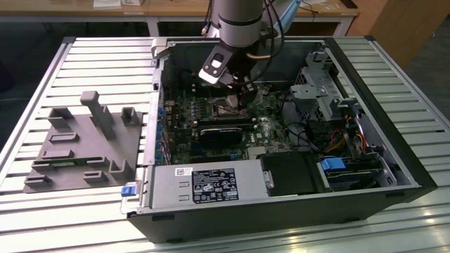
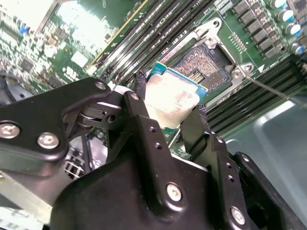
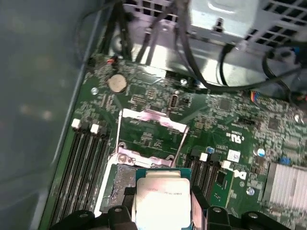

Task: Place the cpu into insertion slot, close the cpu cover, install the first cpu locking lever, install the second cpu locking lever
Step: 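Place the cpu into insertion slot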

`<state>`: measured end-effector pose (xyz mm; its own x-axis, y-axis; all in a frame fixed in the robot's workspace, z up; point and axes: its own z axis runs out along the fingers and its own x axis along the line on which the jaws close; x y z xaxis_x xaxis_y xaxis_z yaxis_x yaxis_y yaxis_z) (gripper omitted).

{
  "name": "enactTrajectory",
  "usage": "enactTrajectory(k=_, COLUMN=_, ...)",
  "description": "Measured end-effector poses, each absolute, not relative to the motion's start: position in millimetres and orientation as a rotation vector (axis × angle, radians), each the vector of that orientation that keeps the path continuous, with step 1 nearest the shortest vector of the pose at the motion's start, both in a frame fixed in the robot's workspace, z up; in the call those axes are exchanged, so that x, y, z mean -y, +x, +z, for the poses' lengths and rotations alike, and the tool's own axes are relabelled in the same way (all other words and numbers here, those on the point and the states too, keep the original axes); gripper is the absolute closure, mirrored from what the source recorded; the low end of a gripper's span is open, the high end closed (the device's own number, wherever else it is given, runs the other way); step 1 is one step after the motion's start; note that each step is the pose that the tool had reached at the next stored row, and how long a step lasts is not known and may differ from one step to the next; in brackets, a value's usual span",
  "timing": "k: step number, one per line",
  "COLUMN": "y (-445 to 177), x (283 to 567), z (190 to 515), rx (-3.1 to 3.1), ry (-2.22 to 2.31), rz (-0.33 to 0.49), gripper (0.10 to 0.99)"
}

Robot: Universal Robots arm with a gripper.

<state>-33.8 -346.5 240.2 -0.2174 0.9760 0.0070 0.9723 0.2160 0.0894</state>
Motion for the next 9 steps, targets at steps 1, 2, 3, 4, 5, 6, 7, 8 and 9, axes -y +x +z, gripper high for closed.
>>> enactTrajectory(k=1, y=-33.9, x=346.5, z=239.9, rx=-2.392, ry=1.954, rz=0.114, gripper=0.549)
enactTrajectory(k=2, y=-33.8, x=346.5, z=239.6, rx=-2.374, ry=1.975, rz=0.113, gripper=0.549)
enactTrajectory(k=3, y=-33.8, x=346.5, z=239.2, rx=-2.355, ry=1.996, rz=0.112, gripper=0.549)
enactTrajectory(k=4, y=-33.9, x=346.5, z=238.9, rx=-2.336, ry=2.018, rz=0.112, gripper=0.549)
enactTrajectory(k=5, y=-33.9, x=346.5, z=238.6, rx=-2.317, ry=2.038, rz=0.111, gripper=0.549)
enactTrajectory(k=6, y=-33.9, x=346.5, z=238.3, rx=-2.298, ry=2.059, rz=0.110, gripper=0.549)
enactTrajectory(k=7, y=-33.9, x=346.5, z=237.9, rx=-2.279, ry=2.079, rz=0.109, gripper=0.549)
enactTrajectory(k=8, y=-33.8, x=346.5, z=237.6, rx=-2.260, ry=2.099, rz=0.108, gripper=0.549)
enactTrajectory(k=9, y=-33.9, x=346.5, z=237.2, rx=-2.240, ry=2.118, rz=0.108, gripper=0.549)
